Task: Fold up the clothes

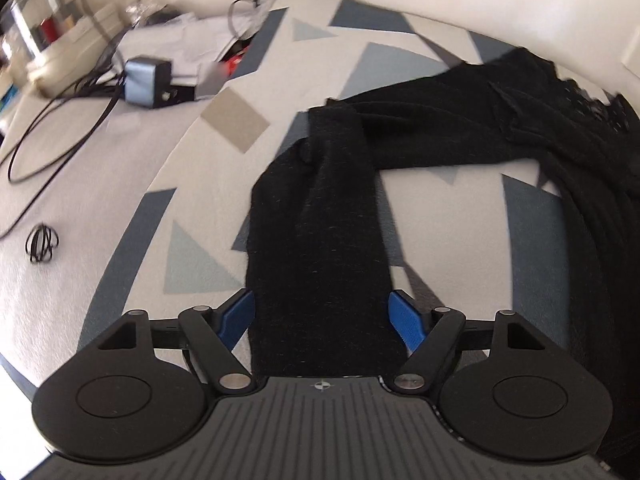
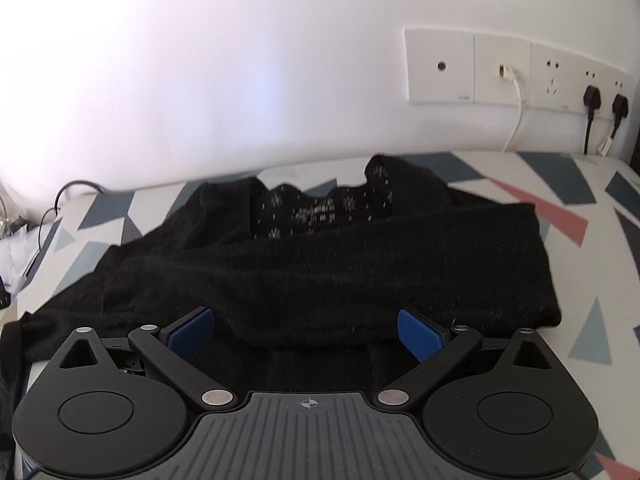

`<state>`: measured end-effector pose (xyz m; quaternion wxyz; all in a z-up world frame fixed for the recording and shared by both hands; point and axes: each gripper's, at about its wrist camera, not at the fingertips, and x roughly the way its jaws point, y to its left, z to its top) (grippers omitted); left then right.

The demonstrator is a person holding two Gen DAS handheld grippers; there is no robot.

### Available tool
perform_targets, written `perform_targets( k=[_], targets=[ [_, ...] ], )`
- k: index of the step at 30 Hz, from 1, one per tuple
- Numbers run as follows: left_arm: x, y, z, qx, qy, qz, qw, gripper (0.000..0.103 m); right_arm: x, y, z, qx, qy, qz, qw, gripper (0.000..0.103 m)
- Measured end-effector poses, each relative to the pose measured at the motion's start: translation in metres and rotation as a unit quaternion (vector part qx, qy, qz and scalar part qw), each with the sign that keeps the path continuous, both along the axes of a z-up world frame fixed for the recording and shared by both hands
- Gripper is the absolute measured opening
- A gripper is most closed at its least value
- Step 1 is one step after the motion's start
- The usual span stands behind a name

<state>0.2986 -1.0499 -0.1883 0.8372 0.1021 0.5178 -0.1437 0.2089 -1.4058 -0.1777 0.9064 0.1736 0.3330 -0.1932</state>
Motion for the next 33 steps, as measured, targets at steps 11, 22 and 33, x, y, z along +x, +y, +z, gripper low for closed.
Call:
perform_targets(
  k=[11, 22, 33],
  targets=[
    [0.017, 0.017, 0.021, -0.091, 0.034, 0.036, 0.9946, 0.003, -0.008, -0.006, 0.01, 0.004, -0.009, -0.019, 1.0, 0.098],
    [0.06, -0.056, 0.135, -0.47, 0.029, -0.036, 0.8815, 0.004, -0.025, -0.039, 0.017, 0.045, -0.021, -0.101, 0.994, 0.097],
    [0.027, -0.319, 0.075, -0.394, 0.069, -0.196, 0.8953, 0.004, -0.106, -0.096, 0.022, 0.011, -0.022, -0.233, 0.972, 0.097]
  ],
)
